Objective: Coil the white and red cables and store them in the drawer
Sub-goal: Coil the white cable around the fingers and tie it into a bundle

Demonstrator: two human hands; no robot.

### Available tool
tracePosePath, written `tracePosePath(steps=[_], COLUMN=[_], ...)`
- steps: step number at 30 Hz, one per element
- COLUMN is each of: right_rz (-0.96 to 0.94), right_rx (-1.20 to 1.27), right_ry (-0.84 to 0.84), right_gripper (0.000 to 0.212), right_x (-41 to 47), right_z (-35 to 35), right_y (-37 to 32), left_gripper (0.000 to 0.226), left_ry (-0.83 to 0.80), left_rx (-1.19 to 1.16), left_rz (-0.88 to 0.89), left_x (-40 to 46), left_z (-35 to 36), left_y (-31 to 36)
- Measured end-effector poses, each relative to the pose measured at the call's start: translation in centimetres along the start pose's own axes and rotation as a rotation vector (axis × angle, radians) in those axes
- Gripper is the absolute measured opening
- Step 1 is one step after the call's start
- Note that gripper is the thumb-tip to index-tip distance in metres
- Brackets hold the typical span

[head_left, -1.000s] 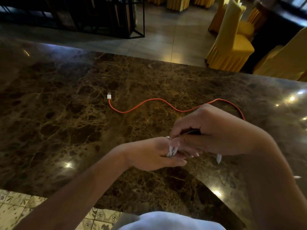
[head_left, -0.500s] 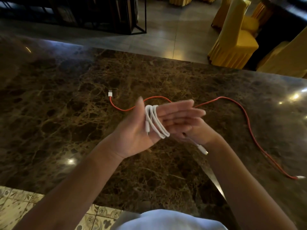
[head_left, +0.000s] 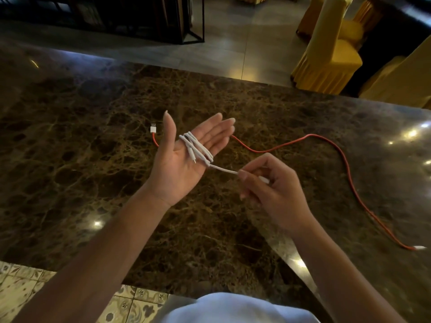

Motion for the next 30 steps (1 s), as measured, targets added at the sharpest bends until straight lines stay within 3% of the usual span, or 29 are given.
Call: tracePosePath(steps=[5, 10, 14, 19, 26, 30], right_rz=[-0.083, -0.318, -0.154, -0.106, -0.398, -0.411], right_rx=[-0.056, -0.245, 0.03, -0.019, -0.488, -0.486], right_ry=[-0.272, -0.183, -0.214, -0.205, -0.262, -0.227], right_gripper=[0.024, 0.011, 0.02, 0.021, 0.017, 0.016], right_x=[-0.2, 1.7, 1.7, 0.5, -0.5, 0.0], right_z=[2.5, 2.3, 2.6, 3.6, 2.7, 1.8], right_y=[-2.1, -2.7, -1.6, -0.5, -1.2, -1.2], left_gripper=[0.098, 0.098, 0.101, 0.103, 0.105, 0.102], left_ry=[0.099, 0.084, 0.082, 0.116, 0.015, -0.039], left_rx=[-0.036, -0.081, -0.066, -0.097, -0.172, -0.208], left_rz=[-0.038, -0.068, -0.093, -0.101, -0.091, -0.083], left_x=[0.7, 0.4, 0.2, 0.3, -1.0, -1.2], left_z=[-0.7, -0.3, 0.1, 0.0, 2.1, 2.4], left_y=[-1.5, -2.0, -3.0, -3.2, -2.1, -1.0])
Point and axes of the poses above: each hand's wrist, its own x-axis towards the middle knuckle, its own z-axis out of the palm, y = z × x, the point moved 7 cm from there along x, towards the middle knuckle, and after that the axes turned 13 degrees about -z, right-handed, at the moved point
